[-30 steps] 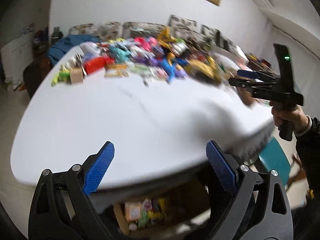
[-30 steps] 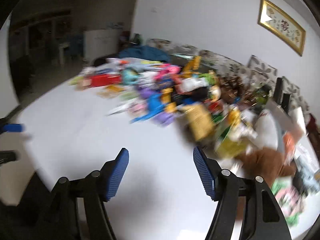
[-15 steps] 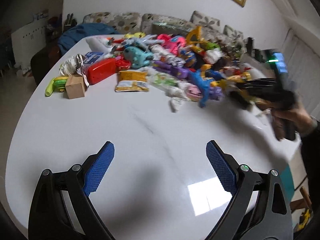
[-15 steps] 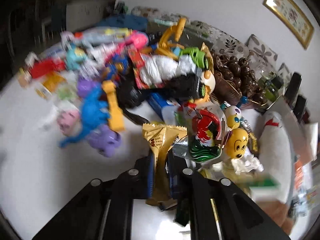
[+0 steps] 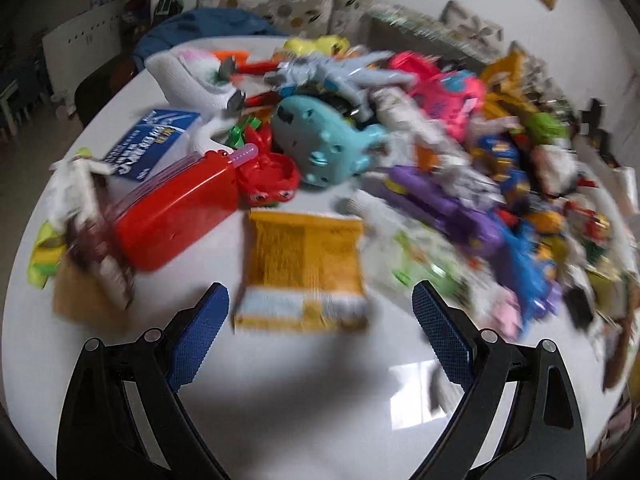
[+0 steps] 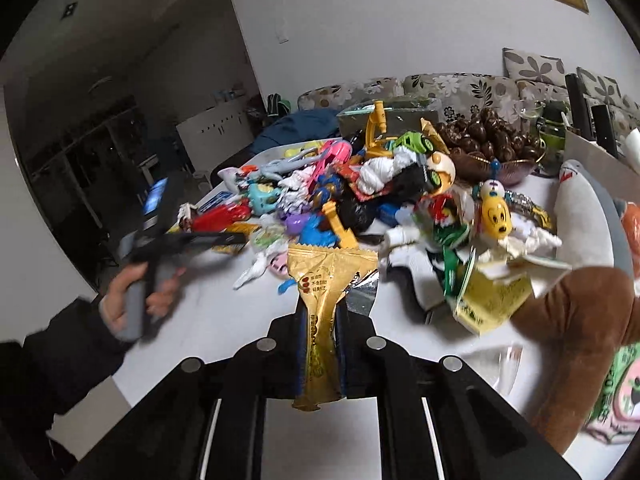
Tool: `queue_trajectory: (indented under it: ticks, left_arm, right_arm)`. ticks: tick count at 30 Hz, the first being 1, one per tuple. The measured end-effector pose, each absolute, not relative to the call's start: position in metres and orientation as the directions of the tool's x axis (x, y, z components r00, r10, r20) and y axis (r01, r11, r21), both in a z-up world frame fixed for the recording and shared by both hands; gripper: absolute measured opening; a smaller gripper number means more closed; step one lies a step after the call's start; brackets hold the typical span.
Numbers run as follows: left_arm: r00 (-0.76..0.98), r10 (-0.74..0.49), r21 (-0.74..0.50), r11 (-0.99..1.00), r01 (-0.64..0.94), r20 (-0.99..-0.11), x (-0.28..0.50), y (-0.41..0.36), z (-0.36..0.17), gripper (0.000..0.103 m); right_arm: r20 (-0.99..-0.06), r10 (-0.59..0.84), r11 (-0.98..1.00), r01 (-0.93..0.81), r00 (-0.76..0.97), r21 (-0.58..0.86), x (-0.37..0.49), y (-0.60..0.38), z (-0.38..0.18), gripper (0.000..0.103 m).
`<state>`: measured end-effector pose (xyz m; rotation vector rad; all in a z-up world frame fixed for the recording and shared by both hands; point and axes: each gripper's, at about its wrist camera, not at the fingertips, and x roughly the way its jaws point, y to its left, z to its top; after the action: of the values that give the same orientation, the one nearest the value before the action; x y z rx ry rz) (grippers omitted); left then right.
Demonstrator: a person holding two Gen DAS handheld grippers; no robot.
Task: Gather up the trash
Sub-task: 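Grasp the yellow snack packet with the left tool while the right tool grasps the gold wrapper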
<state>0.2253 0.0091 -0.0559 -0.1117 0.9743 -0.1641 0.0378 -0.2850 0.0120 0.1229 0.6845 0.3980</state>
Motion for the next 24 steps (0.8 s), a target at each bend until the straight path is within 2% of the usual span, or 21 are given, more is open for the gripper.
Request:
queue_trajectory:
  ticks: [3,5,6,9,13,20,24]
  left_arm:
    - [0.559,-0.129,-0.093,0.991,0.094,-0.819,0.237,0.001,-0.058,0.09]
    - [0.58,-0.115,-0.052,0.991,0.124,-0.807,0.234,-0.003,-0.058,0.078]
    - [0.594,-0.1,-0.025,0.991,0.134,-0.798,0.23,-0.005,-0.057,0.059]
    - [0.596,-0.132,-0.039,0.985,0.167,-0.792,0.212,-0.002,-0.054,0.052]
    - [0.618,-0.167,-0.074,0.982,0.174,-0.768,0.171,0.008,-0.039,0.051]
    - [0.736,-0.255,-0.07,0.959,0.274,-0.626,0.033,0.019,0.028,0.051]
    - [0.735,-0.298,-0.062,0.942,0.331,-0.609,-0.03,0.021,0.042,0.051]
  right_arm:
    - [-0.592,0.408,0.913,-0.327,0.695,0.246,0.034,-0.285,0.007,0.013]
    - [-0.594,0.405,0.914,-0.328,0.695,0.24,0.032,-0.285,0.004,0.013]
    - [-0.596,0.41,0.912,-0.326,0.69,0.25,0.033,-0.284,0.002,0.013]
    - [-0.598,0.414,0.91,-0.323,0.686,0.26,0.031,-0.283,-0.003,0.013]
    - [-0.602,0.41,0.912,-0.326,0.686,0.25,0.022,-0.274,-0.004,0.013]
    - [-0.592,0.476,0.879,-0.385,0.651,0.283,-0.011,-0.251,0.006,0.013]
    - [-0.611,0.51,0.853,-0.446,0.605,0.269,-0.05,-0.225,0.005,0.013]
